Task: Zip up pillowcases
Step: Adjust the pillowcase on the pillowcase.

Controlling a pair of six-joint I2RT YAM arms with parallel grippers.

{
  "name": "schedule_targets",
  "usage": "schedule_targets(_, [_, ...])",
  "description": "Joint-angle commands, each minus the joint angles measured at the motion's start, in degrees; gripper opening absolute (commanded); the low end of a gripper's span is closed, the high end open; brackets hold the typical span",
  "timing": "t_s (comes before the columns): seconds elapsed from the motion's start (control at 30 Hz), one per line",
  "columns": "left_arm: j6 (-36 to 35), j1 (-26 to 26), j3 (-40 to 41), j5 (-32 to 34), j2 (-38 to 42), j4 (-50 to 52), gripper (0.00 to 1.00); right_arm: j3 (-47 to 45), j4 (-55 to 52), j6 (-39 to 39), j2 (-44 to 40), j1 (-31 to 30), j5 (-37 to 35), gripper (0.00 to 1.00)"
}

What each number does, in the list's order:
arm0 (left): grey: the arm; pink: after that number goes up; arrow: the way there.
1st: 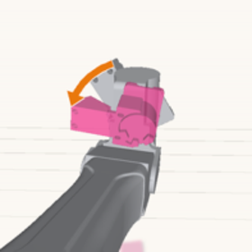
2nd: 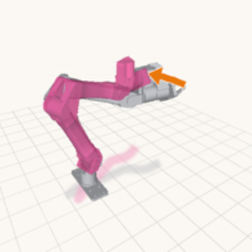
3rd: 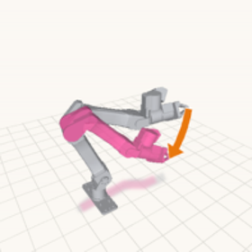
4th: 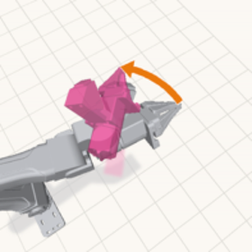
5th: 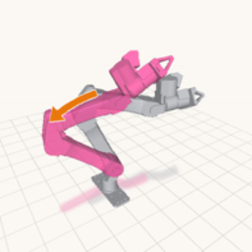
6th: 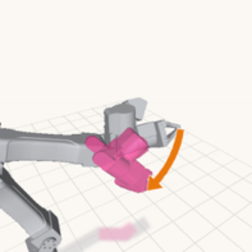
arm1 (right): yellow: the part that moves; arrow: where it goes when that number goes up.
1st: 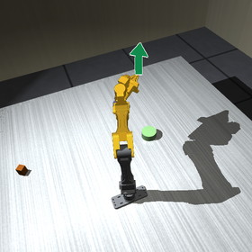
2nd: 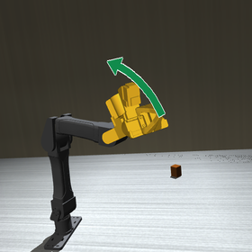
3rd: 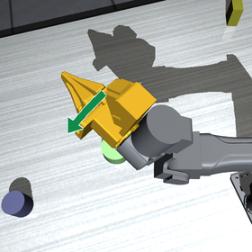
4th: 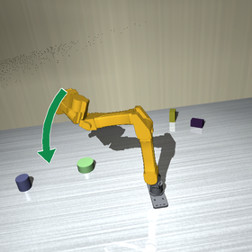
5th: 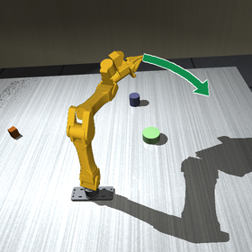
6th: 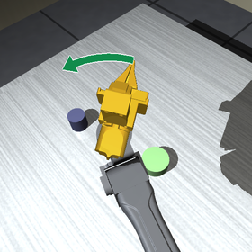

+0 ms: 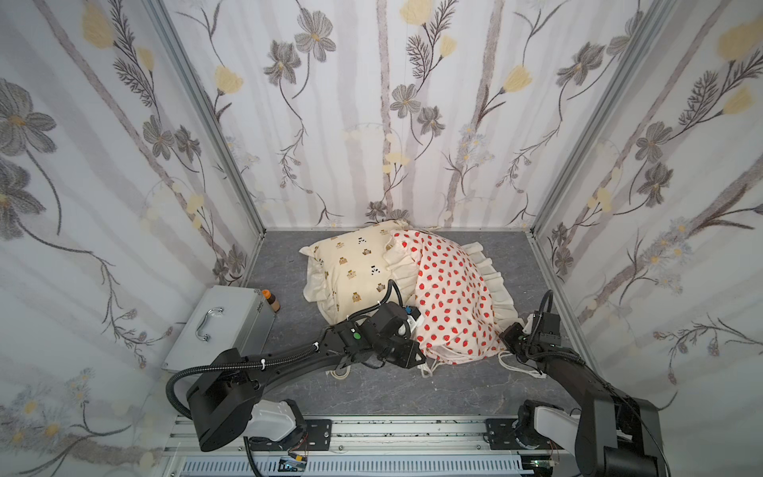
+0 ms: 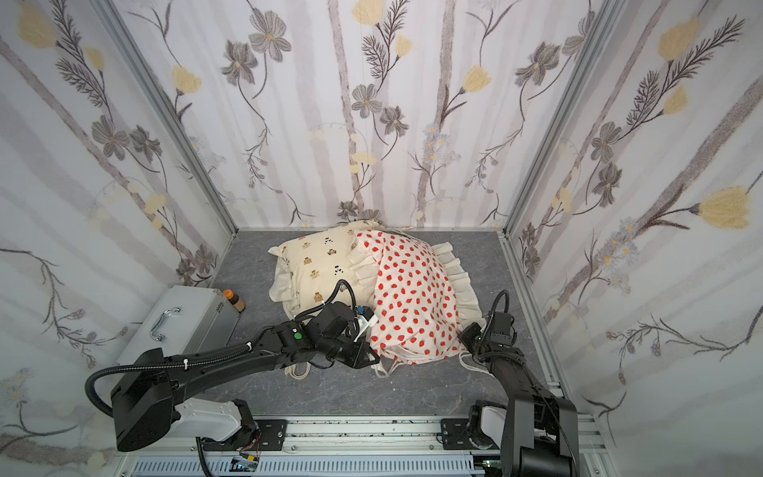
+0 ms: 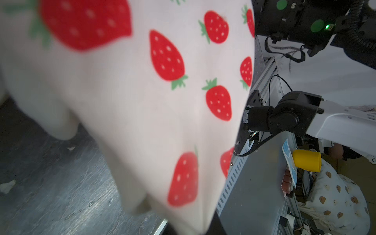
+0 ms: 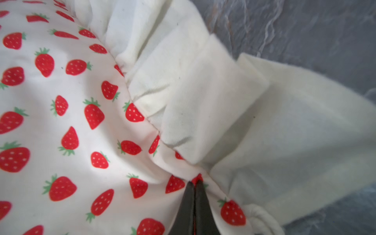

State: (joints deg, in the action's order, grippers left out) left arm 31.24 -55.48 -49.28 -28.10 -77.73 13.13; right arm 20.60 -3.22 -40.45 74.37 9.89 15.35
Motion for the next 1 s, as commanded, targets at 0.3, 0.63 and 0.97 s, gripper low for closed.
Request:
schedule_targets(0.3, [0.9,0.2,3.3,-0.6,4.2,3.5,0.30,5.8,-4.4,5.5,-3.9,4.0,-6.5,0.00])
schedule_targets(0.63, [4.9,-1.1,8.0,5.4,2.2,-3.6,0.44,4.9,-11.6,5.1,-12.0,0.5,-5.4,0.20])
schedule_targets(0.97, [5.7,0.1,7.9,4.5,-3.9,-12.8,0.46,6.4,-17.9,0.3,-20.1,-12.5,-2.8,0.38])
